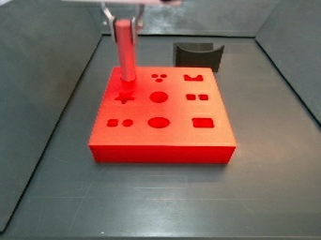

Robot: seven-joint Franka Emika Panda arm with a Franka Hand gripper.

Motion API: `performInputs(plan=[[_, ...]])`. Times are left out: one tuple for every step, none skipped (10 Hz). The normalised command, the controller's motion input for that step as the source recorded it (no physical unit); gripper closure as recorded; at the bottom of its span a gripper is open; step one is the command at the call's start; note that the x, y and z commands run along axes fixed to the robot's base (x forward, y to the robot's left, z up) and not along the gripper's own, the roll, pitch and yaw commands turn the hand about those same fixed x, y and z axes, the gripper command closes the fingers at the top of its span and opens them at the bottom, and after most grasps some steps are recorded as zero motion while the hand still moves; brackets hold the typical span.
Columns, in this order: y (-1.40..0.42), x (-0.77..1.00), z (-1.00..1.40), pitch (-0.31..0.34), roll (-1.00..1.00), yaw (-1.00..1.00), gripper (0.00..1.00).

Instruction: Insert the hexagon object.

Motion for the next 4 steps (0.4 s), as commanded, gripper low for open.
performInputs(plan=[[0.0,-0.01,-0.76,0.106,0.17,0.0,1.0],[0.0,-0.02,-0.62,0.043,0.11,0.0,1.0],[0.0,0.0,-0.02,0.0,0.04,0.0,1.0],[0.0,0.0,0.0,0.0,0.0,0.0,1.0]])
